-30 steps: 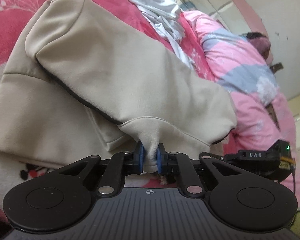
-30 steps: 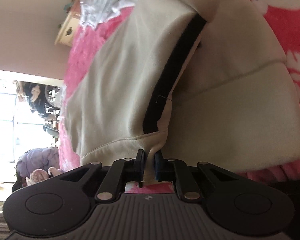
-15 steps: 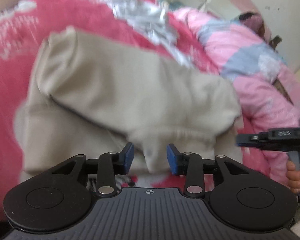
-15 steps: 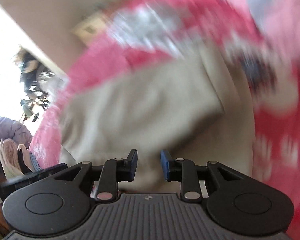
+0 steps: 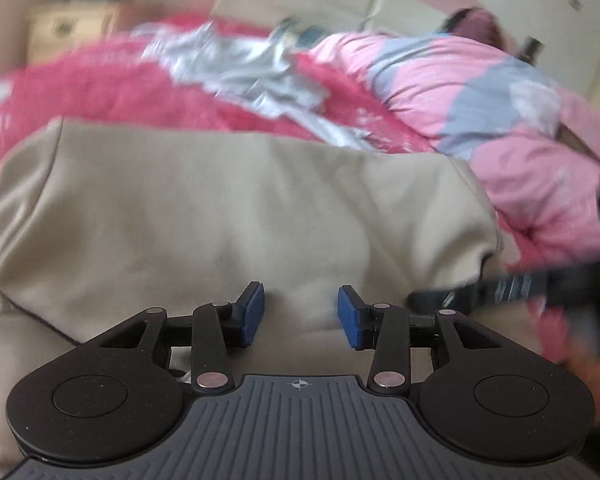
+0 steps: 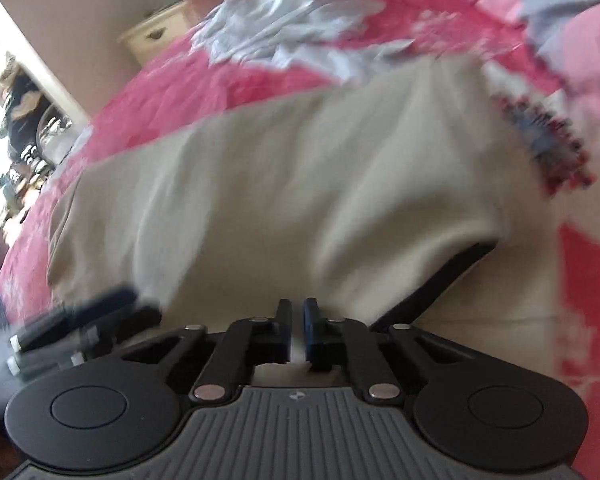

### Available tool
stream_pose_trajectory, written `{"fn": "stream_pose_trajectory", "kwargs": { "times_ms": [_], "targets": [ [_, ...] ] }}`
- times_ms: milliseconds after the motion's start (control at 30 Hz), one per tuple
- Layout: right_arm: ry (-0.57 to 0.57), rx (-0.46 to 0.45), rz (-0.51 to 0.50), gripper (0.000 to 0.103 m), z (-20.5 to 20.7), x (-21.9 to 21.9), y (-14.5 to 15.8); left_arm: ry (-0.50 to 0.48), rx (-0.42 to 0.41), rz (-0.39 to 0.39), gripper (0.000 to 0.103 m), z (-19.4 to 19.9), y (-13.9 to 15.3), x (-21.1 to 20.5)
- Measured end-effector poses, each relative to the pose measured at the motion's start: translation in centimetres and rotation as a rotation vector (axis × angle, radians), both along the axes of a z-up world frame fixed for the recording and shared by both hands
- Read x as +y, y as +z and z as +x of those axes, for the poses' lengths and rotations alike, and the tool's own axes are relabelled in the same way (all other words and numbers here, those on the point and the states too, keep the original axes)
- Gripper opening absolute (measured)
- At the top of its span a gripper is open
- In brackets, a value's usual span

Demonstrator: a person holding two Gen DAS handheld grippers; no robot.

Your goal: Fold clothes

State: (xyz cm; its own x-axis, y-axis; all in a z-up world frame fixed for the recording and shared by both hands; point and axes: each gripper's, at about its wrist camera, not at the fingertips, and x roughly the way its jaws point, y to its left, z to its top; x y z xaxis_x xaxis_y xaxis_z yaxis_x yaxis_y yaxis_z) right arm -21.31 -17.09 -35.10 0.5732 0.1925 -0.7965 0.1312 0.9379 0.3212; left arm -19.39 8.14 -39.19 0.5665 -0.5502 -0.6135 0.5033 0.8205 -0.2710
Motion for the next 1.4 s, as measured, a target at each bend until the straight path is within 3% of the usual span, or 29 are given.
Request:
{"fn": "stream_pose_trajectory", "kwargs": {
  "times_ms": [133,200,333,400,600,667,800,900,1033,1167,1233,1300,1400],
  "targets": [
    [-0.154,-0.152,-0.130,0.007,1.8,-3.3,3.2,0.002,0.001,-0.017,0.042,0.1,-0.1,0.2],
    [-0.223,-0.128,-0.171,0.006,3.3,-5.0,1.7,0.002,-0.003,-0.021,0.042,0.0,-0.1,0.2],
    [-0.354,0.035,-0.111,0.000,4.1,-8.7,-4.4,-0.002,-0.002,-0.035,0.043,0.0,-0.2,0.4],
    [-0.363,0.033,-0.136,0.001,3.8,-8.7,-3.2,-0.005,0.003,-0.045,0.043,0.2,-0.4,0.5],
    [-0.299,-0.138,-0.184,0.004,6.0,-7.8,1.7,-0.006,0.010,-0.052,0.043,0.2,-0.3,0.6],
    [-0.268,-0.134,-0.191,0.003,8.4,-7.9,0.8,-0.009,0.004,-0.048,0.043,0.2,-0.4,0.5],
    [-0.332,-0.025,-0.134,0.000,11.2,-11.2,-4.8,-0.014,-0.006,-0.045,0.043,0.0,-0.5,0.4],
    [-0.400,-0.063,-0.040,0.004,10.1,-12.0,-3.0,-0.020,-0.011,-0.039,0.043,0.0,-0.6,0.4],
    [-0.312,-0.137,0.001,0.003,10.6,-11.2,-1.0,-0.019,-0.002,-0.050,0.043,0.1,-0.7,0.6],
    [-0.305,-0.068,0.005,0.000,14.1,-12.1,-4.8,-0.020,-0.004,-0.048,0.043,0.1,-0.6,0.6],
    [-0.311,-0.083,-0.005,0.002,14.4,-10.8,-3.3,-0.018,-0.004,-0.044,0.043,0.0,-0.6,0.5],
    [-0.230,-0.160,-0.047,0.005,14.5,-8.0,-0.3,-0.018,-0.008,-0.034,0.043,-0.1,-0.5,0.4],
    [0.158,-0.281,-0.027,0.008,15.3,-1.6,4.0,-0.008,0.001,-0.027,0.044,-0.2,-0.4,0.3]
  ]
}}
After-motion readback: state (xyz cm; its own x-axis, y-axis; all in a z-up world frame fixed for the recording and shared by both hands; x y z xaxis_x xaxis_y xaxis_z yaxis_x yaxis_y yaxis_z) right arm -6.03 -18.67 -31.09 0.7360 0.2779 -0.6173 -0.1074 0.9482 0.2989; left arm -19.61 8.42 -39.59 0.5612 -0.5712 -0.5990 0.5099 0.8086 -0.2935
